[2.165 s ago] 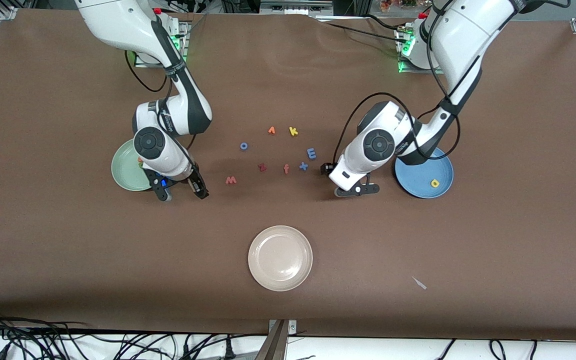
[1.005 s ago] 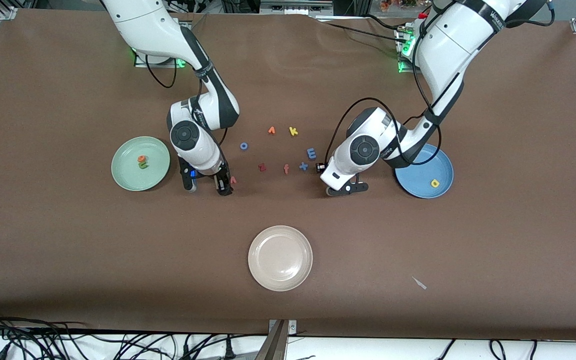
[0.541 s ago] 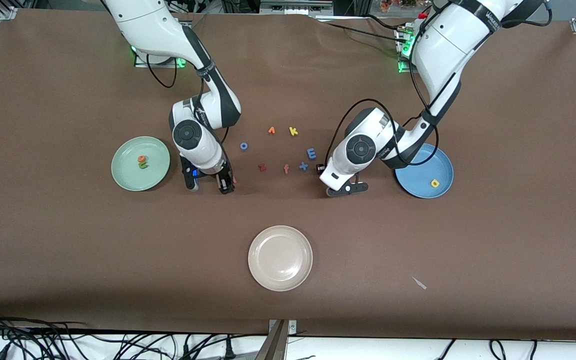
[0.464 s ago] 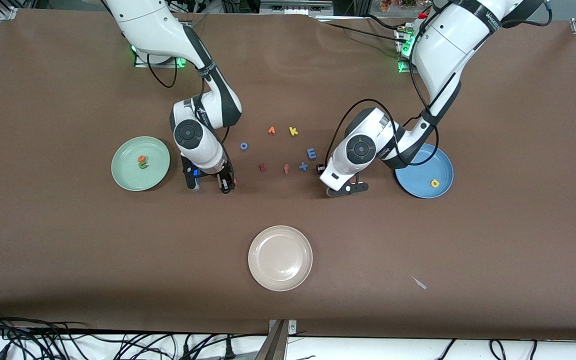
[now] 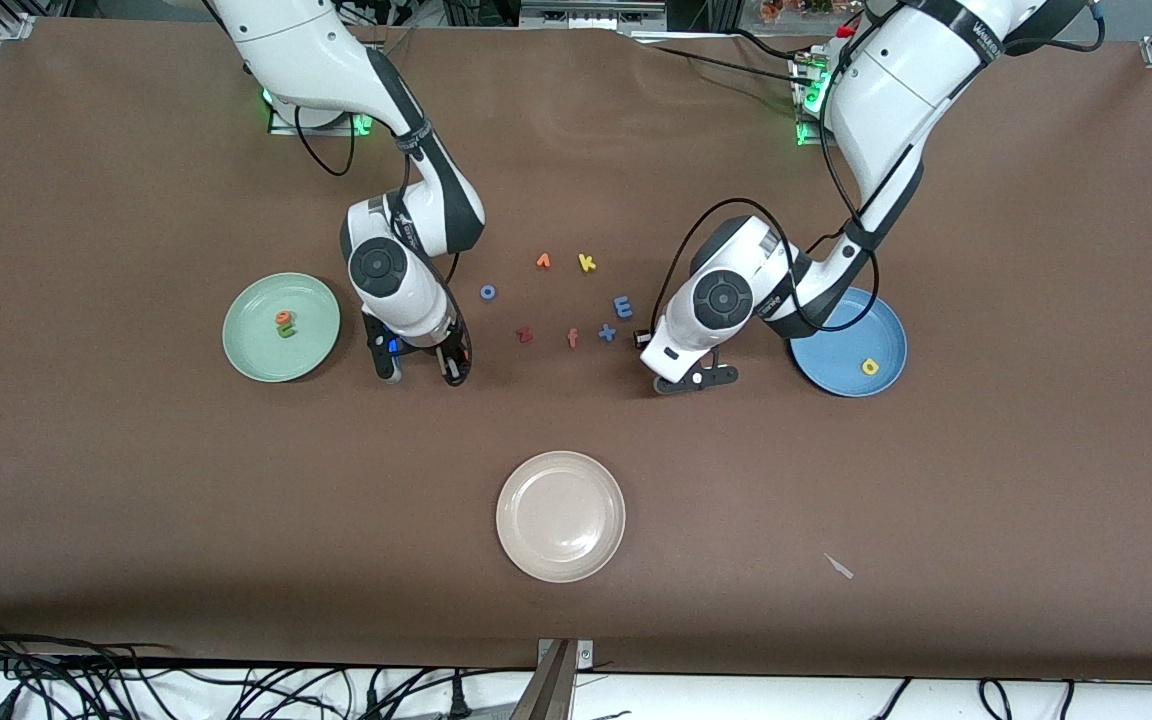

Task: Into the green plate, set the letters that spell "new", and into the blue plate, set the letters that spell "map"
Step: 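Place the pink w on the green plate while the left gripper carries teal p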

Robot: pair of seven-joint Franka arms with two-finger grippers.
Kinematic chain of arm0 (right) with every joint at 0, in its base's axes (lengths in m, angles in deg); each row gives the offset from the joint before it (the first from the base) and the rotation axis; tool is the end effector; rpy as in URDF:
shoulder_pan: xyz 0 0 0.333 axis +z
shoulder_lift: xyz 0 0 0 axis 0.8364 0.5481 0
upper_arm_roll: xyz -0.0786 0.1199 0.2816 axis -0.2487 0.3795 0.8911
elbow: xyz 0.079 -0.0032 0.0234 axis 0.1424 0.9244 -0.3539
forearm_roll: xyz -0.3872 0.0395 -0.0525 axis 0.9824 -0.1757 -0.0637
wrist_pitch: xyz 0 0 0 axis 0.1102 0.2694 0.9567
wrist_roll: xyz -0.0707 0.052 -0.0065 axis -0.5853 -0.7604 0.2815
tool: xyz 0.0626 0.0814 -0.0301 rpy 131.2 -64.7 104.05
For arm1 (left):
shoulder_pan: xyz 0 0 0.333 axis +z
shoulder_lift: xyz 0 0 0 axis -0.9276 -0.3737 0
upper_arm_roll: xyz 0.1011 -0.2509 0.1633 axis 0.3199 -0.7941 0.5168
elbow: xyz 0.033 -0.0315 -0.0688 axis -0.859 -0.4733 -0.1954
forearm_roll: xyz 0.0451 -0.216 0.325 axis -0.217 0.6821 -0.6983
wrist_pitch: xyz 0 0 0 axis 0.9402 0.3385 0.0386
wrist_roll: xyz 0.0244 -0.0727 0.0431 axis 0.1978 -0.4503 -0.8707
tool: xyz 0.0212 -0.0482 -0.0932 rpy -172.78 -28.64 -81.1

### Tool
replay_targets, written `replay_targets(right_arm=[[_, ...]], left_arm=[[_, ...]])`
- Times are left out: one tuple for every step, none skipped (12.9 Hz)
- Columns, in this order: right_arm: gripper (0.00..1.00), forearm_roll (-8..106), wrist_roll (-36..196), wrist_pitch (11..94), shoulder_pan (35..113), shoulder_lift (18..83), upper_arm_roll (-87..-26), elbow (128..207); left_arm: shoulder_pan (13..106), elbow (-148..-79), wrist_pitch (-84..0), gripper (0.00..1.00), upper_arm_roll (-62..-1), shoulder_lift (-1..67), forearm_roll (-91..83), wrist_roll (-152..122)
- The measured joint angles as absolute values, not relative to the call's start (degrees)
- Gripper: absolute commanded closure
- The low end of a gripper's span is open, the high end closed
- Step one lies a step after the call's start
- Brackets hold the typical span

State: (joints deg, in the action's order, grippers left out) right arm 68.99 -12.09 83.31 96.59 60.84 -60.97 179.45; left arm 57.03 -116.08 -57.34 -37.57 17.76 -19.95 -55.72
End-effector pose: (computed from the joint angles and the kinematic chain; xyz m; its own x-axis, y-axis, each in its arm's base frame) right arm 0.5397 0.3126 0.1824 0.3604 -0.9298 -0.0753 -0.9328 -0.3590 -0.0316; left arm 0.5318 -0.3557 0.1693 0.9571 0.1809 -0.2262 0.1947 -0.9800 0.0405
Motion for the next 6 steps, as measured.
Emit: replay_targets(right_arm=[[0.79,69.00,-9.51,81.02,96.60,60.36,-62.03,178.90],[0.79,69.00,-6.00,77.95,96.62,59.50,-63.49,178.33],[0.79,69.01,-1.70,74.31,96.61,58.20,-65.41,177.94],[0.79,69.00,3.49,70.20,96.58,56.68,-67.58,177.82],[0.79,69.00,9.02,66.01,96.55,55.11,-70.07,177.83],[0.79,68.99,13.54,62.53,96.47,53.68,-72.61,177.87]], left_arm=[[56.98,-115.90,-57.33,0.68,-37.61,17.87,-19.96,-55.75],[56.89,-115.88,-57.43,0.68,-37.55,17.75,-19.96,-55.76],[56.89,-115.88,-57.43,0.69,-37.55,17.76,-19.96,-55.76],[56.89,-115.88,-57.43,0.69,-37.55,17.76,-19.96,-55.76],[56.89,-115.87,-57.43,0.69,-37.55,17.76,-19.96,-55.76],[56.89,-115.87,-57.43,0.69,-37.55,17.76,-19.96,-55.76]])
